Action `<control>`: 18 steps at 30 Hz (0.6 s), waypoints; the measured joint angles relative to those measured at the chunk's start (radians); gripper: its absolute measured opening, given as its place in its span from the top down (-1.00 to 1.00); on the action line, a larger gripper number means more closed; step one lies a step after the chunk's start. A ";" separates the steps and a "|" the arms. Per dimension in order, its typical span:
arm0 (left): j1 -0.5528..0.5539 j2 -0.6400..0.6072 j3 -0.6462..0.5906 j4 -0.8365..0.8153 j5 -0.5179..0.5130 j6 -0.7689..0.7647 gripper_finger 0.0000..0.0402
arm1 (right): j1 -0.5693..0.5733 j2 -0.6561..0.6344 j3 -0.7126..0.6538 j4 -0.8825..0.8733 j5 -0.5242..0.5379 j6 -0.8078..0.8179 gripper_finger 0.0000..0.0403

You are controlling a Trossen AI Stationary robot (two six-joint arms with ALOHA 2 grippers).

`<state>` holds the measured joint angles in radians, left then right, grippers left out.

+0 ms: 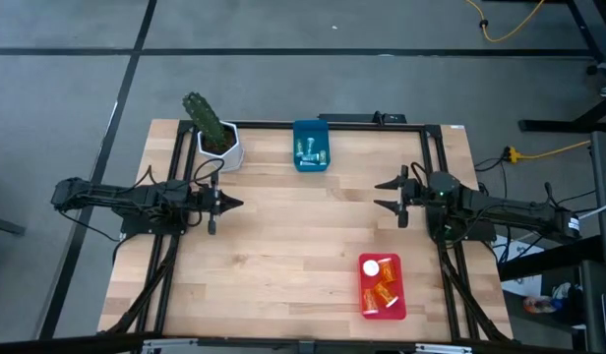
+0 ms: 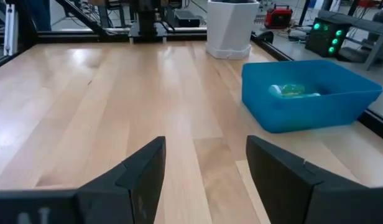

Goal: Pick and place medicine bottles into bin by pill shape (circle, oval)
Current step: Return to Home Position

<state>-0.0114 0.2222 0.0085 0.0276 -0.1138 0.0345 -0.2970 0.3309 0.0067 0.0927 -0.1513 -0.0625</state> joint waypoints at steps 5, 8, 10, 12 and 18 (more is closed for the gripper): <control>0.000 0.000 0.000 0.000 0.000 0.000 1.00 | 0.013 -0.023 0.000 -0.003 -0.041 0.002 -0.12; 0.000 0.000 0.000 0.000 0.000 0.000 1.00 | 0.022 -0.064 0.000 -0.008 -0.071 -0.015 -0.12; 0.000 0.000 0.000 0.000 0.000 0.000 1.00 | 0.026 -0.093 0.000 -0.030 -0.078 -0.022 -0.12; 0.000 0.000 0.000 0.000 0.000 0.000 1.00 | 0.030 -0.118 0.000 -0.037 -0.078 -0.022 -0.12; 0.000 0.000 0.000 0.000 0.000 0.000 1.00 | 0.039 -0.173 0.000 -0.037 -0.079 -0.045 -0.12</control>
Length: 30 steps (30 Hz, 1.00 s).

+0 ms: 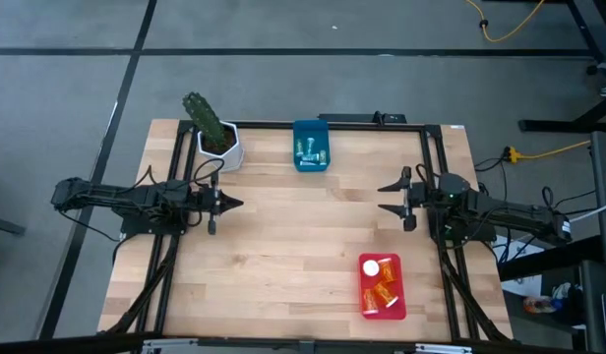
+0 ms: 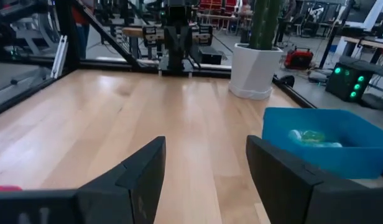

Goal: Pick and place medicine bottles into bin by pill shape (circle, oval)
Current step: Return to Home Position

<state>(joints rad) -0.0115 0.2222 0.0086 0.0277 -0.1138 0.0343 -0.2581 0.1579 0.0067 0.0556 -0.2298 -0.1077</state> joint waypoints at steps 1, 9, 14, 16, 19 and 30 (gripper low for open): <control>0.000 0.000 0.000 0.000 0.000 0.000 1.00 | 0.000 -0.004 0.000 0.000 0.000 0.011 -0.12; 0.000 0.000 0.000 0.000 0.000 0.000 1.00 | 0.000 -0.004 0.000 0.001 0.000 0.048 -0.12; 0.000 0.000 0.000 0.000 0.000 0.000 1.00 | 0.000 -0.004 0.000 0.000 0.000 0.050 -0.12; 0.000 0.000 0.000 0.000 0.000 0.000 1.00 | 0.000 -0.004 0.000 0.000 0.000 0.051 -0.12; 0.000 0.000 0.000 0.000 0.000 0.000 1.00 | 0.000 -0.004 0.000 0.000 0.000 0.051 -0.12; 0.000 0.000 0.000 0.000 0.000 0.000 1.00 | 0.000 -0.004 0.000 0.001 0.000 0.051 -0.12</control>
